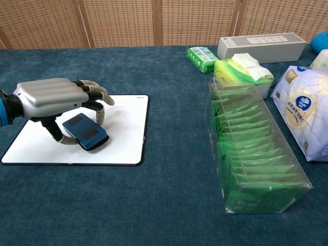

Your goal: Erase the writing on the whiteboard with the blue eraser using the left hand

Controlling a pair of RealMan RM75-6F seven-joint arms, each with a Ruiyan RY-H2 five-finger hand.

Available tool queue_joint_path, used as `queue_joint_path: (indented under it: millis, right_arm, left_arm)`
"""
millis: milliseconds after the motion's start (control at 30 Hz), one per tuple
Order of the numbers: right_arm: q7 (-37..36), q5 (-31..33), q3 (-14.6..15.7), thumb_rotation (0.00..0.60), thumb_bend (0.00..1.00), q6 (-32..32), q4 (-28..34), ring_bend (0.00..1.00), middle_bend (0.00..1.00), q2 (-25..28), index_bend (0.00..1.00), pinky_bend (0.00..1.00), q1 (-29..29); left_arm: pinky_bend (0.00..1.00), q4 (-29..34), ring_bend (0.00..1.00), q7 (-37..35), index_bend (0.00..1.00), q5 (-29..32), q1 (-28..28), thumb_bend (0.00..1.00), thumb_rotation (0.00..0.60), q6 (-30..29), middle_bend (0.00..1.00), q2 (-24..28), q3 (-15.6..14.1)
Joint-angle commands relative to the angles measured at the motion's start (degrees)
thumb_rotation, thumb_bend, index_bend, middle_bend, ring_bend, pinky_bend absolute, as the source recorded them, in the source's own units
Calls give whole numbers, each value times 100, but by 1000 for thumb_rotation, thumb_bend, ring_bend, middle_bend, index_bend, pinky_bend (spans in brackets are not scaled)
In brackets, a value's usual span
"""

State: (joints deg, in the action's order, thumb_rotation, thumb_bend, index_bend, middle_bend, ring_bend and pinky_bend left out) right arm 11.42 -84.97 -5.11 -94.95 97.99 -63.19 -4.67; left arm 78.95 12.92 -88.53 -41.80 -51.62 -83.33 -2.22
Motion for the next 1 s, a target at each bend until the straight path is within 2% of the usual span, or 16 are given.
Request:
queue_joint_path:
  millis: [33,267,533,767,1000]
  right_arm:
    - [-8,-8,1,600,350,-11,0,0,106,10,172,57,-6]
    - [8,-24,12,600,349,14,6,0,106,-13,173,56,10]
    - [62,-25,9,600,349,28,22,0,106,-35,173,56,25]
    - [83,-14,17,600,348,-7,49,0,105,-10,172,56,-6]
    - [71,-14,18,600,349,-18,53,0,105,-2,172,56,-16]
  left_arm:
    - [0,131,0,46,682,-54,-5,307,600,-46,154,43,-7]
    - [0,54,0,57,683,102,-21,307,600,-16,155,141,101]
    - [0,-327,0,31,684,364,-26,307,600,125,154,88,190]
    - [0,-469,0,-10,684,286,-23,308,599,122,155,-54,124]
    - [0,-278,0,-66,688,49,-27,307,600,25,161,-54,13]
